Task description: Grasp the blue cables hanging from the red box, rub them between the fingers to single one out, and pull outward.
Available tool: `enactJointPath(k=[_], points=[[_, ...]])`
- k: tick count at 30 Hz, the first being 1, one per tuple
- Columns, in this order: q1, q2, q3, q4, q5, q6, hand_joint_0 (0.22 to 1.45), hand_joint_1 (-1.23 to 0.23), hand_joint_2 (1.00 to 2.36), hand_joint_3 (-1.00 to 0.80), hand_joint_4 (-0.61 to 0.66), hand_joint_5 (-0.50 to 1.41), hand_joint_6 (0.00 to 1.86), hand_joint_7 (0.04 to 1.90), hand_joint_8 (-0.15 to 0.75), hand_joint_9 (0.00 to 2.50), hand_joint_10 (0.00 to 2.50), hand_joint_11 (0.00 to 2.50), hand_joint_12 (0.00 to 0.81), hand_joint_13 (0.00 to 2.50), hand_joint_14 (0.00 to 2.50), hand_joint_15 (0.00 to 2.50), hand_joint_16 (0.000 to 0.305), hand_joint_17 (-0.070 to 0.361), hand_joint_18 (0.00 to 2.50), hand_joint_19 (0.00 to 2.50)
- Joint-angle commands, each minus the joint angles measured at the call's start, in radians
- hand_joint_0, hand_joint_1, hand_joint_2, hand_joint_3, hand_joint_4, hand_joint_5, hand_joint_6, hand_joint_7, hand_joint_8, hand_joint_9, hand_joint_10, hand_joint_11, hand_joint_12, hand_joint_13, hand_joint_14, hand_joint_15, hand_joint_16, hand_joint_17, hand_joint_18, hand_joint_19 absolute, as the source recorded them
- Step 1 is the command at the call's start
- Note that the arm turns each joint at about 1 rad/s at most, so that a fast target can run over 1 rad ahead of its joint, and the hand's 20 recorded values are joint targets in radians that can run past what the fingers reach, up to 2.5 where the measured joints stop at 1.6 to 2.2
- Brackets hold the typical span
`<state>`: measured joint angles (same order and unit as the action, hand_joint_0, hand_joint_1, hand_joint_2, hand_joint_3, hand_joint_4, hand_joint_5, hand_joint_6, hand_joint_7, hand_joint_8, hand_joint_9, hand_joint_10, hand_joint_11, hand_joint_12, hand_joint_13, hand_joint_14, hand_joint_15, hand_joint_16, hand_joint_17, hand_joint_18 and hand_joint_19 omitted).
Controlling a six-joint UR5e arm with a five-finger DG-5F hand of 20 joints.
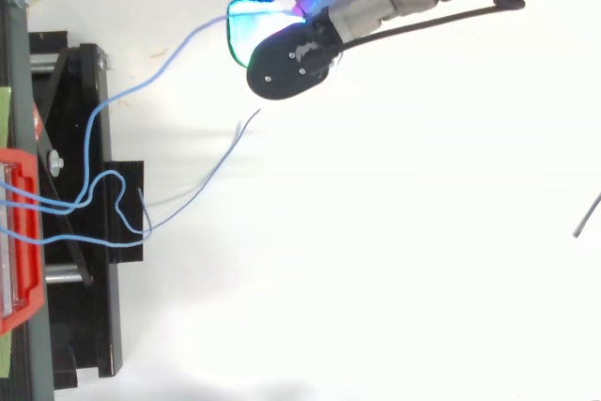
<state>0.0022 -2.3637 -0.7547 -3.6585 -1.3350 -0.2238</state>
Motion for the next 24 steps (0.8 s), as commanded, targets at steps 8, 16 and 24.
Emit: enactJointPath(k=[8,16,24], points=[[0.002,0.001,0.017,0.063,0.017,-0.135,0.60,-0.72,1.00,-0.50,0.03,-0.12,0.86,0.91,0.265,1.07,0.02,0.68,0.351,0.78,0.02,0.54,0.044,0.099,0.56,0.59],[0.001,0.001,0.028,0.106,0.019,-0.201,0.57,-0.67,1.00,-0.50,0.03,-0.12,0.85,0.89,0.262,1.07,0.02,0.68,0.354,0.78,0.02,0.55,0.046,0.103,0.56,0.61],[0.002,0.000,0.021,0.118,0.023,-0.201,0.51,-0.50,1.00,-0.50,0.03,-0.12,0.84,0.89,0.283,1.08,0.02,0.66,0.375,0.80,0.02,0.56,0.050,0.113,0.57,0.63]])
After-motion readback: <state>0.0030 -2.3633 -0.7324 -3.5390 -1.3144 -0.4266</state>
